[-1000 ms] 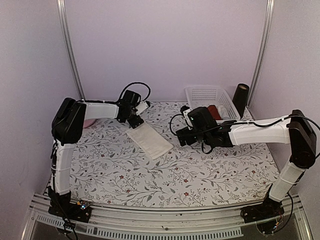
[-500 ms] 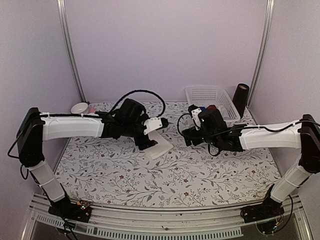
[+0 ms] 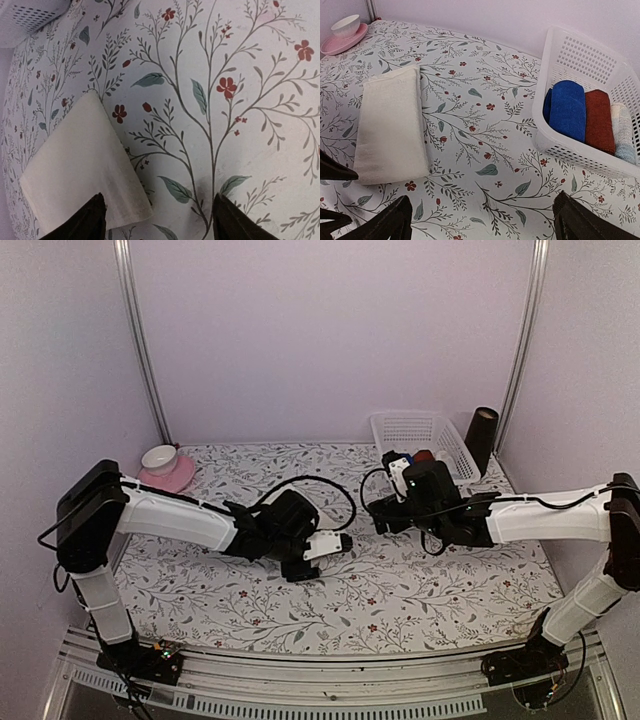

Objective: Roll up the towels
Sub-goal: Move the towel to the center of the board, then pick up the towel from the center of the board.

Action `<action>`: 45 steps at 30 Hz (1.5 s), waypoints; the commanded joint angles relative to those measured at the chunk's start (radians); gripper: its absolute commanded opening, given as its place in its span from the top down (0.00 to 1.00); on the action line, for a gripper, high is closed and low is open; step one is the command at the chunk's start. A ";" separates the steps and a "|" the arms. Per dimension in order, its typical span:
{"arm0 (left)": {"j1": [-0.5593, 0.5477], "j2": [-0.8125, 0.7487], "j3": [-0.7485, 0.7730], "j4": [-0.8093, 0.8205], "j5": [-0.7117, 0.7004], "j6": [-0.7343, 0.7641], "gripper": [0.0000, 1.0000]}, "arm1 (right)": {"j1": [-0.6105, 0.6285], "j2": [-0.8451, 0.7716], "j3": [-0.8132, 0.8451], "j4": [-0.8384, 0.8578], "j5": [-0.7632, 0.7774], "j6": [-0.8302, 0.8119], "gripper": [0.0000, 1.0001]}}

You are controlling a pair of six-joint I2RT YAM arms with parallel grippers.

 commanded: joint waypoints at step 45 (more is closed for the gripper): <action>0.179 -0.019 -0.110 -0.057 0.222 0.017 1.00 | 0.001 -0.057 -0.125 0.168 -0.347 -0.464 0.01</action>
